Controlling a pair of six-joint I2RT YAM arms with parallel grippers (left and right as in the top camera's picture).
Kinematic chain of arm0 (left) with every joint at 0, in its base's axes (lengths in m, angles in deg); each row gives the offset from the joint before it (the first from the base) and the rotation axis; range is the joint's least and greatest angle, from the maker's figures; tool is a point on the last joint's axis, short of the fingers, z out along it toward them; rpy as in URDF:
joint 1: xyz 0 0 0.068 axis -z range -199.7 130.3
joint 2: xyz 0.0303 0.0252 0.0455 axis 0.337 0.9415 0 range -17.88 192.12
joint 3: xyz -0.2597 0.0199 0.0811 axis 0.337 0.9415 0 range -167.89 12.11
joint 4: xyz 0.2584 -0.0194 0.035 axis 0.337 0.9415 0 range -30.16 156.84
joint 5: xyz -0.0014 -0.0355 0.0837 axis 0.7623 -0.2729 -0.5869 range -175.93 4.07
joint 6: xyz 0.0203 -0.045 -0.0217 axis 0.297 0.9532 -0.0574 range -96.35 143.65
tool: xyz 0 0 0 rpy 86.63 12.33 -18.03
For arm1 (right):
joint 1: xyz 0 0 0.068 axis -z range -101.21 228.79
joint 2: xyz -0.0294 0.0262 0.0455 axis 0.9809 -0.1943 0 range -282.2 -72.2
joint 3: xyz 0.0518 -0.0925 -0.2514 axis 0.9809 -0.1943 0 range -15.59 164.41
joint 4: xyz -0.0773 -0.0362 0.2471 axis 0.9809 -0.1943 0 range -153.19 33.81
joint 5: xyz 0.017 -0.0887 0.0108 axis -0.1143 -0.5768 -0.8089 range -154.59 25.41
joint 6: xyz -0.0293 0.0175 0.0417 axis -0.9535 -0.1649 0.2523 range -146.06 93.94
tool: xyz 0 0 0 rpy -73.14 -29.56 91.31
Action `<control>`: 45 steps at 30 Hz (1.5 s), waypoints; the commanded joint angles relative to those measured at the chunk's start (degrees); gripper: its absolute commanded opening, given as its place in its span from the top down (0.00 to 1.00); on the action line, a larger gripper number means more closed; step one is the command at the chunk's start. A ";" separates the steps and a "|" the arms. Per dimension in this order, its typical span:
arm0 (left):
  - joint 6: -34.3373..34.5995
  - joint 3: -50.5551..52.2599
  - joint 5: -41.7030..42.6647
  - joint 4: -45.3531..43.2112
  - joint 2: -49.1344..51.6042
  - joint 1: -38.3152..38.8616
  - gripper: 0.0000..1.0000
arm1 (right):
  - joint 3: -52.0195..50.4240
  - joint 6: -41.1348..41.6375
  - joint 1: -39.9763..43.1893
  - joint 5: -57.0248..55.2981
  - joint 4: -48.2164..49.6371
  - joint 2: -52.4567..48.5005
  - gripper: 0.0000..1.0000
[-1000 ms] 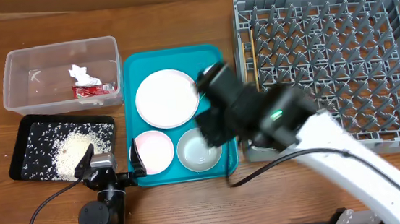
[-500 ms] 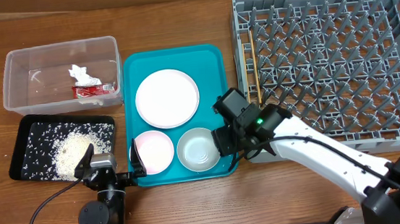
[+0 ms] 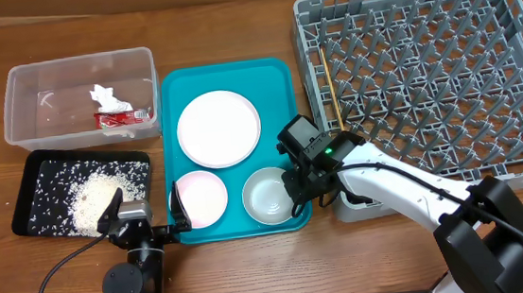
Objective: Sort waste into correct bins and load items into the dishwasher
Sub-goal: 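Grasp the white bowl on the teal tray with the right gripper, then place the white bowl into the dish rack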
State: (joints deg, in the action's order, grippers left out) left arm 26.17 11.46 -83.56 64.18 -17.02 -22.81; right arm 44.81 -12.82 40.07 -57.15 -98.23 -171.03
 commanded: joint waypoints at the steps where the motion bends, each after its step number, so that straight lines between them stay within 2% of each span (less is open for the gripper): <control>1: -1.27 0.37 0.20 -0.11 -0.61 -0.35 0.00 | -0.28 -1.88 0.11 0.17 0.33 0.11 0.79; 5: -1.27 0.37 0.20 -0.11 -0.61 -0.35 0.00 | 2.40 -1.66 0.11 0.17 -2.10 0.37 0.96; 10: -1.27 0.37 0.20 -0.11 -0.61 -0.35 0.00 | 11.65 -1.20 0.61 -1.40 -7.58 3.54 0.96; 13: -1.27 0.37 0.20 -0.11 -0.61 -0.35 0.00 | 17.20 0.44 0.59 -6.10 -11.15 5.07 0.96; 17: -1.27 0.37 0.20 -0.11 -0.61 -0.35 0.00 | 24.57 7.69 1.36 -26.29 -19.02 6.47 0.96; 20: -1.27 0.37 0.17 -0.11 -0.61 -0.35 0.00 | 28.63 22.14 2.99 -57.48 -28.20 7.15 0.96; 22: -1.27 0.37 0.17 -0.11 -0.61 -0.35 0.00 | 28.65 29.51 3.30 -68.85 -32.76 7.15 0.96; 24: -1.27 0.37 0.20 -0.11 -0.59 -0.35 0.00 | 28.35 34.75 3.69 -75.32 -36.70 6.93 0.96; 25: -1.27 0.37 0.20 -0.11 -0.59 -0.35 0.00 | 28.11 36.68 4.11 -76.72 -38.12 6.75 0.96; 31: -1.27 0.37 0.20 -0.11 -0.59 -0.35 0.00 | 24.48 36.44 6.38 -76.13 -36.13 4.22 0.96; 38: -1.27 0.37 0.17 -0.11 -0.59 -0.35 0.00 | 22.47 36.26 6.71 -74.62 -34.80 -3.82 0.96; 45: -1.27 0.37 0.20 -0.11 -0.59 -0.35 0.00 | 22.45 36.35 4.66 -68.54 -35.95 -8.96 0.96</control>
State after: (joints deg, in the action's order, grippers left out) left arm 26.17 11.48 -83.56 64.13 -17.02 -22.81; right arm 67.48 22.52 46.17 -130.22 -134.42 -178.99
